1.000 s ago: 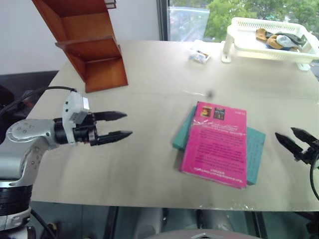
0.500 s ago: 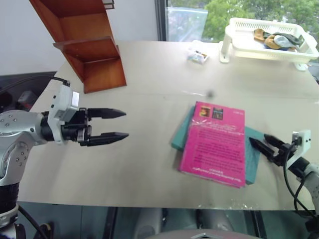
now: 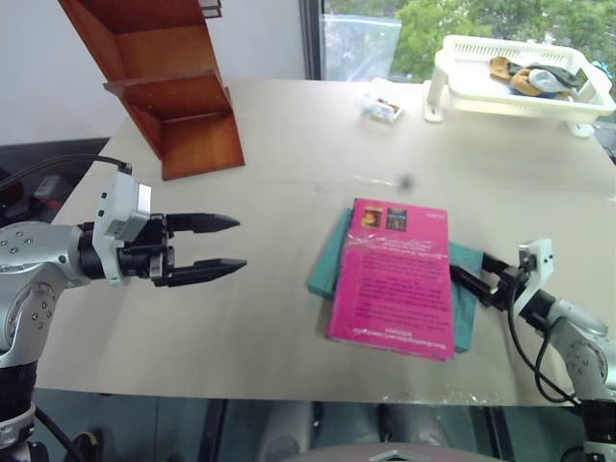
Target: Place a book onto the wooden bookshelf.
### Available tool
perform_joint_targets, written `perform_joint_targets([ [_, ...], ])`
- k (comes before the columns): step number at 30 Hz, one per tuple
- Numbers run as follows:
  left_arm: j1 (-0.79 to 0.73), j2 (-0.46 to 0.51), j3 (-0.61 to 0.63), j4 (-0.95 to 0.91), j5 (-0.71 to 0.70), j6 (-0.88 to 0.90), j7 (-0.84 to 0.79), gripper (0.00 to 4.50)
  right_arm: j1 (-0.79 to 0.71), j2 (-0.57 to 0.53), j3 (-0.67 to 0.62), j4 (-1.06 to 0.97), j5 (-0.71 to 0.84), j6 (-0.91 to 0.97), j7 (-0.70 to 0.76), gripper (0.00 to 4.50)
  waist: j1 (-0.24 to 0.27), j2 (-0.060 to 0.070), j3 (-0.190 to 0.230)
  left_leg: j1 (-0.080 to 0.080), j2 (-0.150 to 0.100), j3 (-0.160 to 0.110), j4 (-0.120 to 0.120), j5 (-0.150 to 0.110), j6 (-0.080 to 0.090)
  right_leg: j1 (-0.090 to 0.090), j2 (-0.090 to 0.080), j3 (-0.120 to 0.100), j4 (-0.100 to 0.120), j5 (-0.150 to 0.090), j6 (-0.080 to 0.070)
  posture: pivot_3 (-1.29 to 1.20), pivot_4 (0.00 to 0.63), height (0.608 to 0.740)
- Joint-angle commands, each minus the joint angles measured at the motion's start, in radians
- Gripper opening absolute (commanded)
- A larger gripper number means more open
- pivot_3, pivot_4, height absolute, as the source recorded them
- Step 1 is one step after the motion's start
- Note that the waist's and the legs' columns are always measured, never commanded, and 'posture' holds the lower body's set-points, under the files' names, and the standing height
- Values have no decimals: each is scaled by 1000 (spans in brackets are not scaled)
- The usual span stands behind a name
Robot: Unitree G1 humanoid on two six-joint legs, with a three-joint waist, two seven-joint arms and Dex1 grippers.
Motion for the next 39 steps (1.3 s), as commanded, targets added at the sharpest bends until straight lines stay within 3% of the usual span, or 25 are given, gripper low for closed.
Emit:
perform_joint_targets([
  [1,4,5,22,-3,4,-18,-3,3433,14,-46,-26,50,-68,-139,50,4500,2,0,0,0,0,0,0,0,0,0,0,0,0,0,0,0,150,740],
  [8,-8,22,24,18,8,-17,-21,3433,32,-100,-24,32,-70,-275,174,4500,-1,0,0,0,0,0,1,0,0,0,0,0,2,0,0,0,150,740],
  [14,-10,32,26,20,5,-17,-41,3433,22,-149,57,50,-112,-357,309,4500,-3,0,0,0,0,0,1,0,0,0,0,0,2,0,0,0,150,740],
  [26,-17,39,18,34,28,-23,-50,3433,-171,-91,233,46,-107,-252,376,4500,-5,0,0,0,0,0,6,0,0,-2,0,1,7,0,0,0,150,740],
  [39,26,10,34,10,18,-12,-14,3433,-329,-34,313,243,-202,-346,420,4500,-3,-1,1,-1,1,0,9,0,0,-3,0,1,12,0,0,0,150,740],
])
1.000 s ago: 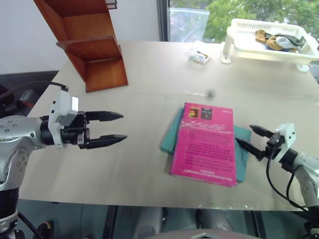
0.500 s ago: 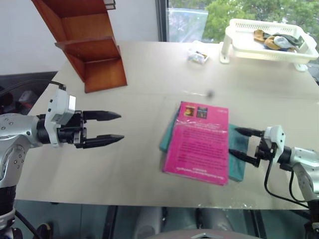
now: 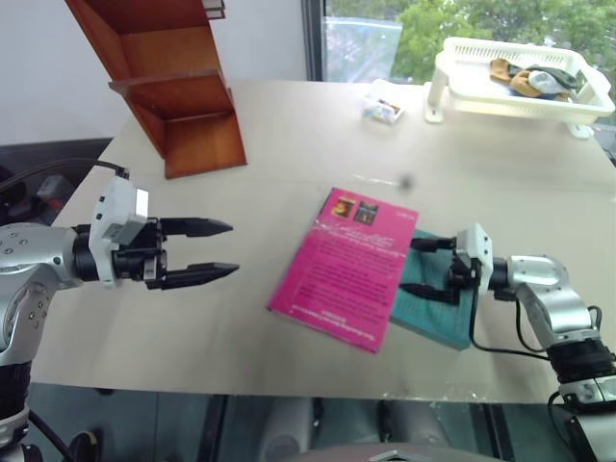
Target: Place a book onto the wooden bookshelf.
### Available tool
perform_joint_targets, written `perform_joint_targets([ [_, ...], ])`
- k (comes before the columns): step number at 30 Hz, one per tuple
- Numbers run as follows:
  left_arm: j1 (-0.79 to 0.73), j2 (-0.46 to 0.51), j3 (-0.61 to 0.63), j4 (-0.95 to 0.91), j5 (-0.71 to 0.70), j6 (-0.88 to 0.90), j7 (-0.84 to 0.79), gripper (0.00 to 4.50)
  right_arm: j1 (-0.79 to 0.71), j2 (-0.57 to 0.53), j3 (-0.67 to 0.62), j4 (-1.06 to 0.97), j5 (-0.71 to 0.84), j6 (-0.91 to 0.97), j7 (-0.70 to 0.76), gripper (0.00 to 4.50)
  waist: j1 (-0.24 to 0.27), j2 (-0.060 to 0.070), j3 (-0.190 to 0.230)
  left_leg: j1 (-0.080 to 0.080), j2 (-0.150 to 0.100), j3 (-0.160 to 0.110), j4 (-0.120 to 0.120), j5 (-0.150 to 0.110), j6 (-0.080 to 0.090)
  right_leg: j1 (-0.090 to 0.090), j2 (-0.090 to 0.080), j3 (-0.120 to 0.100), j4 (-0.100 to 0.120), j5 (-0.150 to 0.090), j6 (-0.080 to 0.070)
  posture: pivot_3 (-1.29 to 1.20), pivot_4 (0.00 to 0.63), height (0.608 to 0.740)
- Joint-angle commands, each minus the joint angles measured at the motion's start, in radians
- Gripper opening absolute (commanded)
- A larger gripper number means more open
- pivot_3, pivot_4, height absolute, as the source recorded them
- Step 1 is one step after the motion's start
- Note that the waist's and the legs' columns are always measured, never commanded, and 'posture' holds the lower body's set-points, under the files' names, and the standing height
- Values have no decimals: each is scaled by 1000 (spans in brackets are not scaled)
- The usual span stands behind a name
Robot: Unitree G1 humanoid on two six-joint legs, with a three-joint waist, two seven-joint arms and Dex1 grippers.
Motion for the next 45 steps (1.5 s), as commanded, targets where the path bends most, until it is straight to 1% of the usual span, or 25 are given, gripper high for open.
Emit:
perform_joint_targets([
  [1,16,-12,32,-29,-28,14,18,3433,-4,-4,-7,30,-16,-33,8,4500,-1,0,0,0,0,0,0,0,0,0,0,0,0,0,0,0,150,740],
  [4,23,-61,-4,-48,-74,66,50,3433,9,-28,-35,31,-8,-57,20,4500,1,0,0,0,0,0,0,0,0,0,0,0,0,0,0,0,150,740],
  [6,-6,-107,-51,-8,-72,94,84,3433,29,-51,-59,6,12,-53,28,4500,6,0,0,0,0,0,0,0,0,0,-1,0,0,0,0,0,150,740],
  [8,-68,-150,-99,69,-96,201,132,3433,62,-82,-93,-28,38,-31,26,4500,13,0,0,0,0,-2,2,0,0,2,-1,-2,0,0,0,0,150,740],
  [9,-96,-168,-130,103,-109,249,131,3433,89,-107,-114,-52,48,-23,29,4500,19,0,0,0,-1,-2,2,0,0,2,-1,-3,0,0,0,0,150,740],
  [11,-140,-195,-182,163,-128,320,103,3433,155,-151,-155,-125,87,9,39,4500,17,0,0,0,0,-3,4,0,0,2,0,-3,1,0,0,0,150,740],
  [15,-272,-267,-266,350,-98,380,78,3433,312,-218,-281,-337,221,115,18,4500,13,0,0,-1,0,-3,4,0,0,3,1,-3,1,0,0,0,150,740],
  [18,-391,-298,-326,545,-77,447,2,3433,417,-250,-414,-478,346,196,1,4500,8,-1,1,-1,0,-3,5,0,0,3,2,-3,2,0,0,0,150,740],
  [21,-497,-302,-400,742,-12,469,-101,3433,505,-294,-504,-588,390,254,-9,4500,1,-2,1,-1,0,-3,5,0,0,4,2,-3,1,0,1,0,150,740],
  [24,-611,-323,-471,943,53,502,-218,3433,612,-317,-650,-690,467,319,-13,4500,1,-3,2,-2,0,-3,5,0,0,3,2,-2,1,0,1,0,150,740],
  [25,-638,-332,-493,994,78,495,-248,3433,643,-320,-689,-714,488,339,-12,4500,4,-3,2,-2,0,-3,5,0,0,3,3,-2,1,0,1,0,150,740],
  [27,-687,-351,-541,1065,84,507,-275,3433,709,-323,-777,-769,542,386,-13,4500,12,-4,2,-3,-1,-4,5,0,0,3,3,-3,0,0,1,0,150,740],
  [30,-739,-379,-598,1120,57,512,-276,3433,783,-333,-890,-830,637,461,-18,4500,12,-7,3,-5,-1,-4,5,0,0,2,2,-3,-1,0,1,0,150,740],
  [31,-757,-391,-613,1128,41,524,-276,3433,785,-330,-922,-838,682,480,-39,4500,12,-7,3,-5,-1,-4,5,0,1,2,1,-3,-1,0,1,0,150,740],
  [33,-783,-407,-634,1136,16,542,-276,3433,788,-326,-957,-852,721,500,-64,4500,10,-11,6,-5,-1,-4,5,0,0,2,0,-4,-1,0,1,0,150,740],
  [36,-800,-420,-695,1147,5,526,-276,3433,800,-321,-973,-870,723,514,-81,4500,6,-12,6,-6,0,-5,6,0,0,2,-4,-4,-1,0,0,0,150,740],
  [41,-827,-443,-765,1173,-2,483,-276,3433,799,-318,-968,-879,727,515,-98,4500,5,-11,6,-7,-1,-5,5,0,1,0,-4,-4,-1,0,0,0,150,740],
  [43,-835,-445,-786,1177,-10,466,-276,3433,797,-319,-967,-877,726,515,-99,4500,5,-11,6,-16,-1,-6,8,0,1,-7,0,-5,1,0,1,0,150,740],
  [45,-843,-443,-800,1176,-27,469,-276,3433,799,-318,-968,-875,723,514,-97,4500,6,-11,6,-18,-1,-7,9,0,1,-8,0,-6,1,0,1,0,150,740],
])
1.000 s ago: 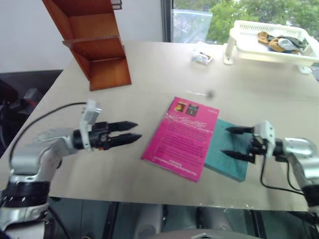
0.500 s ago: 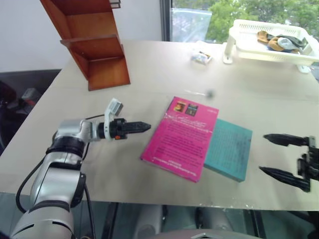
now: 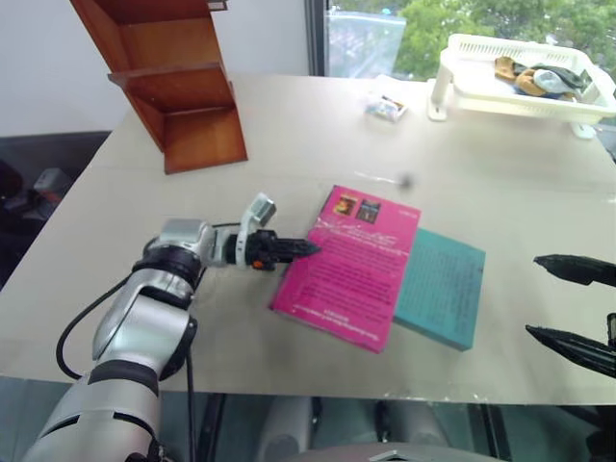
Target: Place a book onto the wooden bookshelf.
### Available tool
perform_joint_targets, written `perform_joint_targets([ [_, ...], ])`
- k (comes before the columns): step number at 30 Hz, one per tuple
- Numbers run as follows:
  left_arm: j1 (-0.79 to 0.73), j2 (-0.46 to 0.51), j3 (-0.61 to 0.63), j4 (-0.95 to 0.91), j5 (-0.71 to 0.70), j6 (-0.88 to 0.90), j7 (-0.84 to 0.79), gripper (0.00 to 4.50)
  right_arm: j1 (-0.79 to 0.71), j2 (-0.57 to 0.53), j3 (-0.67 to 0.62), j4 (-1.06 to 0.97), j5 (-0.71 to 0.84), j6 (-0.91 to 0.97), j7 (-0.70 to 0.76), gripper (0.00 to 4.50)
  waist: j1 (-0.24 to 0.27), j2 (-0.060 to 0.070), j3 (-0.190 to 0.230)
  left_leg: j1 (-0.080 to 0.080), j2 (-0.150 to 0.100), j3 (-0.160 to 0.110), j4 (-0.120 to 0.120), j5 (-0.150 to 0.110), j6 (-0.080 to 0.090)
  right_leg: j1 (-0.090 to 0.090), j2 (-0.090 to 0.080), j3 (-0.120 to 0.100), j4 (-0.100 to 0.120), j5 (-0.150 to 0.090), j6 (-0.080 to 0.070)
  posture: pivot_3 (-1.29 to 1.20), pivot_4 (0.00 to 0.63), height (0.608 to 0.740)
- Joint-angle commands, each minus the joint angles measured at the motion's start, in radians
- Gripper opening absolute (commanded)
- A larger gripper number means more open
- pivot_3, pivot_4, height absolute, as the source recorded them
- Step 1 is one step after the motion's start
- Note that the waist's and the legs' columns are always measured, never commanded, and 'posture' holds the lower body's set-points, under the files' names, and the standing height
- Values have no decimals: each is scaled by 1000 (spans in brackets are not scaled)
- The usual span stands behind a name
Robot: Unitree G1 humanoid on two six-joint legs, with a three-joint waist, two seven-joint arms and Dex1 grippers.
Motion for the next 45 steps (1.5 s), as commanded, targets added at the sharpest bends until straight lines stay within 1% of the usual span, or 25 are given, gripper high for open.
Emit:
perform_joint_targets([
  [1,-34,10,-20,2,-37,-13,-14,2899,-3,4,-40,-13,10,-6,-2,4500,1,0,0,0,0,0,0,0,0,0,0,0,0,0,0,0,150,740],
  [2,-35,11,-23,6,-38,-17,-14,2642,-3,5,-40,-11,9,-7,-1,4500,2,0,0,0,0,0,0,0,0,0,0,0,0,0,0,0,150,740],
  [3,-36,11,-25,14,-33,-24,-14,2137,-4,4,-39,-9,8,-8,0,4500,2,0,0,0,0,0,0,0,0,0,0,-1,0,0,0,0,150,740],
  [4,-36,13,-28,18,-34,-29,-14,1777,-6,3,-38,-5,6,-8,2,4500,2,0,0,0,0,0,0,0,0,0,0,-1,0,0,0,0,150,740],
  [5,-36,14,-26,21,-36,-30,-14,1209,-8,2,-37,0,3,-9,5,4500,2,0,0,0,0,0,0,0,0,0,0,-1,0,0,0,0,150,740],
  [7,-34,20,-25,22,-45,-28,-14,530,-13,-2,-33,10,-2,-11,9,4500,1,0,0,0,0,0,0,0,0,0,1,-1,0,0,0,0,150,740],
  [8,-33,22,-14,28,-49,-27,-14,327,-17,-2,-28,17,-6,-13,12,4500,1,0,0,0,0,-1,0,0,0,0,1,-1,0,0,0,0,150,740],
  [12,-33,18,64,84,-40,-27,-14,321,-48,6,-13,59,2,-15,15,4500,0,0,0,0,0,-1,0,0,0,0,1,-1,0,0,0,0,150,740],
  [15,-22,27,128,75,-44,-35,-14,320,-61,6,-4,98,-16,-20,35,4500,0,0,0,0,0,-1,0,0,0,0,1,-1,0,0,0,0,150,740],
  [18,-48,21,223,61,-25,-79,-2,320,-104,4,3,147,18,-6,39,4500,1,0,0,0,0,-1,0,0,0,0,1,-1,0,0,0,0,150,740],
  [19,-67,19,273,57,-23,-114,25,320,-127,7,9,175,37,0,44,4500,1,0,0,0,0,-1,0,0,0,0,1,-1,0,0,0,0,150,740],
  [21,-108,22,378,11,-13,-234,148,320,-164,0,29,250,36,1,88,4500,3,-1,1,0,0,-1,1,0,0,0,1,-2,0,0,0,0,150,740],
  [23,-132,35,440,-52,2,-286,204,320,-213,-7,39,322,48,7,115,4500,6,-2,1,-1,0,-2,2,0,0,0,1,-3,0,0,0,0,150,740],
  [24,-145,55,456,-105,25,-325,222,320,-261,-10,40,379,86,27,123,4500,5,-2,1,-2,0,-2,3,0,0,0,0,-3,0,0,0,0,150,740],
  [27,-178,98,479,-232,106,-453,282,320,-356,-41,39,516,181,113,196,4500,2,-1,1,-1,-1,-1,3,0,0,1,0,-2,0,0,1,0,150,740],
  [30,-203,142,466,-313,181,-535,290,320,-476,-61,63,629,196,140,227,4500,-2,-1,1,-1,0,0,2,0,0,1,1,-1,0,0,1,0,150,740],
  [33,-245,195,447,-371,301,-685,354,320,-614,-65,84,741,240,177,242,4500,-4,3,3,0,0,1,2,0,0,0,2,-1,0,0,1,0,150,740],
  [36,-288,235,448,-446,395,-791,414,320,-694,-68,108,815,212,194,275,4500,-3,2,4,0,0,1,2,0,0,0,2,0,1,1,1,0,150,740],
  [40,-319,286,432,-527,505,-906,466,320,-757,-63,136,874,183,204,302,4500,4,3,4,-1,0,1,2,0,0,0,2,0,0,0,1,0,150,740],
  [45,-374,270,431,-557,600,-1039,566,320,-823,-65,171,943,135,198,343,4500,7,3,4,-1,0,1,2,0,0,0,2,0,0,0,1,0,150,740],
])
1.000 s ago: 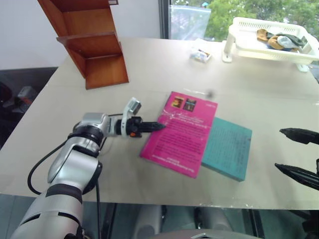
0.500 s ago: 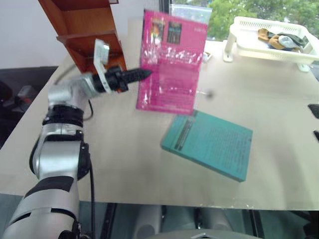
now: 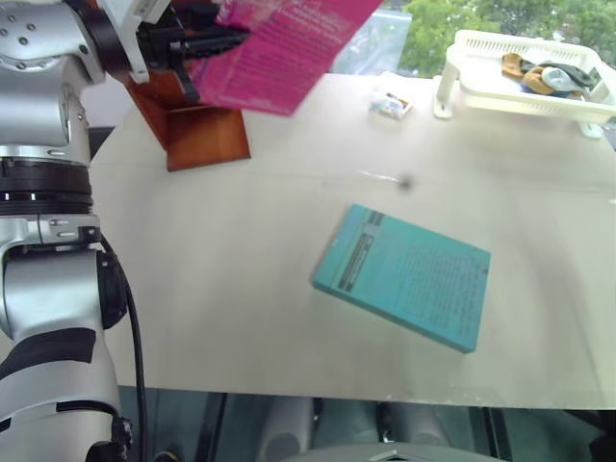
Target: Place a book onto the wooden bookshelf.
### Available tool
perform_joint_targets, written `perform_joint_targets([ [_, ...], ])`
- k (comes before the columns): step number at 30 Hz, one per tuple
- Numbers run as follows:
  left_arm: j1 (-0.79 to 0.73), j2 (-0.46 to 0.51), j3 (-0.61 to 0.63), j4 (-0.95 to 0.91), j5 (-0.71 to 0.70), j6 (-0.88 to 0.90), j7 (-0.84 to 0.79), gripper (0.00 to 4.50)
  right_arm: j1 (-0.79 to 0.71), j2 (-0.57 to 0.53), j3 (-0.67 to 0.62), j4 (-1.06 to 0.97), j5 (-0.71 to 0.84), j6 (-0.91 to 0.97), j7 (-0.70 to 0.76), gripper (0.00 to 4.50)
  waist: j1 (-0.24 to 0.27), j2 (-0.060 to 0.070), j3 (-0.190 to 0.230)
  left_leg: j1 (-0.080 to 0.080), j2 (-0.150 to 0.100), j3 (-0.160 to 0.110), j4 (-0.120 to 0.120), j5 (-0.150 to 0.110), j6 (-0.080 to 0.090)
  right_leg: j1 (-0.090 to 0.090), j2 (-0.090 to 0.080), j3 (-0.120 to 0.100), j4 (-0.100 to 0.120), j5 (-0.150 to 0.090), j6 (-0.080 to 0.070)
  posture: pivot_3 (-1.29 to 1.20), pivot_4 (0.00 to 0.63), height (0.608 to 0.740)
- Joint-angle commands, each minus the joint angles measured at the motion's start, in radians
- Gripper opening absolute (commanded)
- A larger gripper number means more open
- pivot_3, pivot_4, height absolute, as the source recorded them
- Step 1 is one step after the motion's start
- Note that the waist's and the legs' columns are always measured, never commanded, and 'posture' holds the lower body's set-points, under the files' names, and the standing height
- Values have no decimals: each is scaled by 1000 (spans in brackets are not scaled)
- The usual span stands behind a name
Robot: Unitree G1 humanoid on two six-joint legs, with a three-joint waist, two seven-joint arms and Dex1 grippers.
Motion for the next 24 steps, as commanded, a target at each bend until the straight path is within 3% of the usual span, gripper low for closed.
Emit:
perform_joint_targets([
  [1,-66,-2,7,-37,69,-119,92,320,-45,-14,-2,36,-23,-6,40,4500,0,0,0,0,0,0,0,0,0,0,0,0,0,0,0,0,150,740],
  [11,-162,94,-89,116,326,-282,183,320,-136,1,23,115,-99,-45,67,4500,-12,3,1,0,0,1,0,0,0,-1,1,1,1,0,0,0,150,740],
  [19,-232,104,-209,304,535,-380,285,320,-189,1,34,150,-129,-49,87,4500,-8,4,1,-1,0,1,0,0,0,-3,1,2,1,0,0,0,150,740],
  [24,-269,103,-263,396,622,-371,298,320,-247,-32,31,209,-121,-11,121,4500,-8,4,2,-10,0,2,1,1,-1,-14,1,2,5,0,0,0,150,740],
])
